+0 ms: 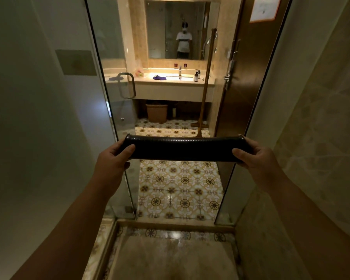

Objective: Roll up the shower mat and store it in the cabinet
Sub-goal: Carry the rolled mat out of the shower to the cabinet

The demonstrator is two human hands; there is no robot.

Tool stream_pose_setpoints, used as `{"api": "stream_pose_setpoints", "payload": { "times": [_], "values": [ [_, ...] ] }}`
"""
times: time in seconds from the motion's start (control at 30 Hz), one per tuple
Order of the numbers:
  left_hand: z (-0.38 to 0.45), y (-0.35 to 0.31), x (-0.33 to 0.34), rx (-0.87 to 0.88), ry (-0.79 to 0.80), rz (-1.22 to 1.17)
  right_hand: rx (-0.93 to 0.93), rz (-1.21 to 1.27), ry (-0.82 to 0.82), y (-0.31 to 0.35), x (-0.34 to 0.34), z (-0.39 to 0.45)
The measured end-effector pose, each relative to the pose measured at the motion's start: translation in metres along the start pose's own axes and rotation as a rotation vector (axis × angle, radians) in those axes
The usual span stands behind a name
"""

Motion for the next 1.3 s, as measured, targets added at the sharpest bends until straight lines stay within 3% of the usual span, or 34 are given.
{"api": "stream_pose_setpoints", "payload": {
  "times": [0.3,0.7,0.97,1.3],
  "values": [
    [0.063,0.047,-0.012,-0.061,-0.044,-0.006,0.072,0.032,0.009,-0.043,0.024,0.064],
    [0.263,0.108,-0.033,-0.085,-0.019,0.114,0.132,-0.023,-0.072,-0.102,0.070,0.236],
    [0.371,0.151,-0.008,-0.082,0.013,0.163,0.189,-0.010,-0.089,-0.143,0.074,0.346],
    [0.514,0.208,0.041,-0.108,-0.024,0.230,0.198,-0.027,0.030,-0.187,0.063,0.513]
  ]
}}
Point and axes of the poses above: each hand's wrist, its own z-axis towards the middle knuckle, its own x-axis out of the palm, y = z × x, the point moved 10 cm from there along z, towards the middle knuckle, and after that the axes turned 3 degrees about x, right-handed, at the moved point
